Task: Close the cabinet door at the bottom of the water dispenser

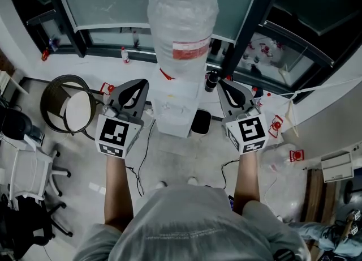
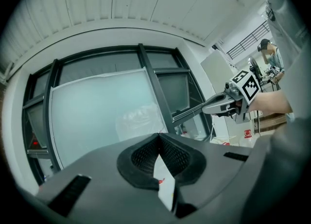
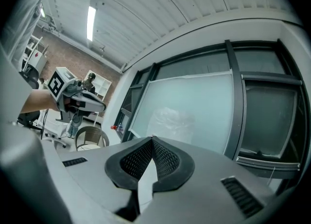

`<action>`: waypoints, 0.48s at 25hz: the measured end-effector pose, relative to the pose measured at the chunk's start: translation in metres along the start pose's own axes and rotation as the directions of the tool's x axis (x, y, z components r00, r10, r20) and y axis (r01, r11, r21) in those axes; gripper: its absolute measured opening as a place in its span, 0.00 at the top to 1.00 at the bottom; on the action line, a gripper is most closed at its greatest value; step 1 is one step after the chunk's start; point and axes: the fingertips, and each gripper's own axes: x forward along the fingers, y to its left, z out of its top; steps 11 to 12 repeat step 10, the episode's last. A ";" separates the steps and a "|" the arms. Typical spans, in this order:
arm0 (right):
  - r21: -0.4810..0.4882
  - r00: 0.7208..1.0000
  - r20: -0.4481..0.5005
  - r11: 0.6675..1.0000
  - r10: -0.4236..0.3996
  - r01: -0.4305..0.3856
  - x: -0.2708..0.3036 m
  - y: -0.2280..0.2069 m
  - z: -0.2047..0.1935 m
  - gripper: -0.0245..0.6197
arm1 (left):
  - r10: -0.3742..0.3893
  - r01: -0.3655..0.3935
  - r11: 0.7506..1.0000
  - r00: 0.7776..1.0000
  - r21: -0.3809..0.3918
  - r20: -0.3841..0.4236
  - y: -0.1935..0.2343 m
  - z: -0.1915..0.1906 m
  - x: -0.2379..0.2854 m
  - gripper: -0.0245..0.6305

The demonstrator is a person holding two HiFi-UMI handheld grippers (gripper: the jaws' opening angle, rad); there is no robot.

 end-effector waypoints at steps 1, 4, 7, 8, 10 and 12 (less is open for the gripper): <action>0.006 1.000 0.000 1.000 0.000 0.000 0.000 0.000 -0.001 0.92 | -0.002 0.002 1.000 1.000 -0.001 -0.002 -0.001 -0.001 0.000 0.94; 0.020 1.000 0.001 1.000 0.001 -0.001 0.000 0.000 -0.003 0.92 | -0.008 0.008 1.000 1.000 -0.001 -0.006 -0.001 -0.003 0.000 0.94; 0.026 1.000 -0.001 1.000 0.002 -0.002 0.001 0.000 -0.003 0.92 | -0.010 0.010 1.000 1.000 0.001 -0.008 -0.001 -0.004 0.000 0.94; 0.026 1.000 -0.002 1.000 0.002 -0.002 0.001 0.000 -0.004 0.92 | -0.010 0.010 1.000 1.000 0.002 -0.009 -0.002 -0.004 0.000 0.94; 0.026 1.000 -0.004 1.000 0.002 -0.002 0.000 0.001 -0.005 0.92 | -0.012 0.012 1.000 1.000 0.005 -0.012 -0.003 -0.005 0.001 0.94; 0.026 1.000 -0.004 1.000 0.002 -0.002 0.000 0.001 -0.005 0.92 | -0.012 0.012 1.000 1.000 0.005 -0.012 -0.003 -0.005 0.001 0.94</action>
